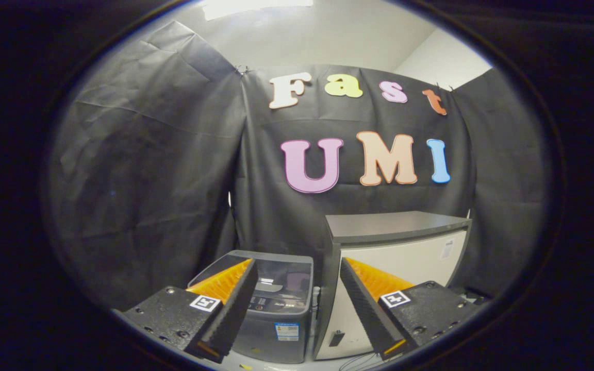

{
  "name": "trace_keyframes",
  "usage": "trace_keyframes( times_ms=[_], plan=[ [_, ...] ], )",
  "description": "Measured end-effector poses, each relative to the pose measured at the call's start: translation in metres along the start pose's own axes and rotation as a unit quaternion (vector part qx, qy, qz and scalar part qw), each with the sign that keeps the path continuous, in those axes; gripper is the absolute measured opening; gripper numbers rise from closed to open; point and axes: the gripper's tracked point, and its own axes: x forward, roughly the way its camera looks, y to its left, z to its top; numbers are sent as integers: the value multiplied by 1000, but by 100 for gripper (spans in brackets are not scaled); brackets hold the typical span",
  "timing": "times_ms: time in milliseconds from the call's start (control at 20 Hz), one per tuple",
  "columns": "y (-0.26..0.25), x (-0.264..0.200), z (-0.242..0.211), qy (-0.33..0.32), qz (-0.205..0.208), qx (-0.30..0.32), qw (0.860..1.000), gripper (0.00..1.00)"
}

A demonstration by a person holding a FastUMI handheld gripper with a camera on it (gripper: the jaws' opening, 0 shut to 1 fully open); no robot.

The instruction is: Put the clothes into the washing machine and then close the washing machine lid.

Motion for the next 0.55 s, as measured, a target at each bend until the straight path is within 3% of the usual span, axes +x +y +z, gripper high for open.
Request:
trace_keyframes(
  times_ms=[550],
  plan=[
    [-41, -38, 24, -59, -5, 18, 998, 97]
  ],
)
